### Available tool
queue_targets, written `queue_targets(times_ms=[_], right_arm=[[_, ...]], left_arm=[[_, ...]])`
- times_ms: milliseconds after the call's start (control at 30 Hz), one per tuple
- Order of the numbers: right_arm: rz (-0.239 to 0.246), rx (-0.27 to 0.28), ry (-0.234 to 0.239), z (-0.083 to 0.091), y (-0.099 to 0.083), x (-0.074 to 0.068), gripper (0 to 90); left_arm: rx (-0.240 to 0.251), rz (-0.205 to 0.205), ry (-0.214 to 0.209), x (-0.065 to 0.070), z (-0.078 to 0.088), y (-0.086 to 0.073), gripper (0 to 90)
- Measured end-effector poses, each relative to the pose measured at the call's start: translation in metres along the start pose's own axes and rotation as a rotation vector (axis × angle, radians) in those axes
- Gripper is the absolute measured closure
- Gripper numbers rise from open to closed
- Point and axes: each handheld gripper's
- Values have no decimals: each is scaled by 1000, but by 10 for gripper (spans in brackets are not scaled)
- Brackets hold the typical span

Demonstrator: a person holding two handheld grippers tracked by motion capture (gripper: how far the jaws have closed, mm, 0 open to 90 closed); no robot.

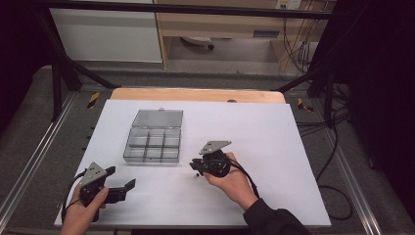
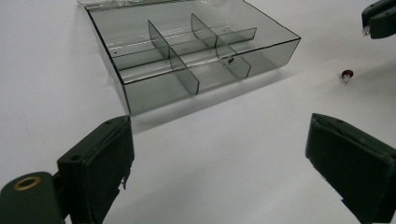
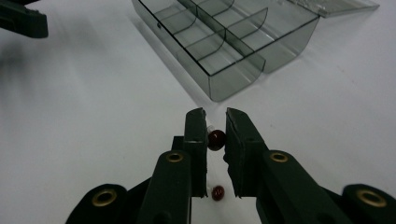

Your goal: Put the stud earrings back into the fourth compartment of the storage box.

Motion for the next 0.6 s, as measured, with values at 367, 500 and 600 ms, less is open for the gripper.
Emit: queue_targets(times_ms=[367,500,600], right_arm=[[8,42,16,-7,32,-3,789],[18,51,11,-8,40,-4,789],[6,60,9,-9,45,-3,790]], left_arm=[[-2,-1,-5,1,0,0,82],[2,-2,-13,1,0,1,82],[2,-5,-18,1,0,2,82]])
Point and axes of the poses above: each handheld gripper's, and its own axes: z roughly backward along the jaws, y roughly out of its top, x roughly to its right, and after that the axes turned 4 degrees about z, right-handed
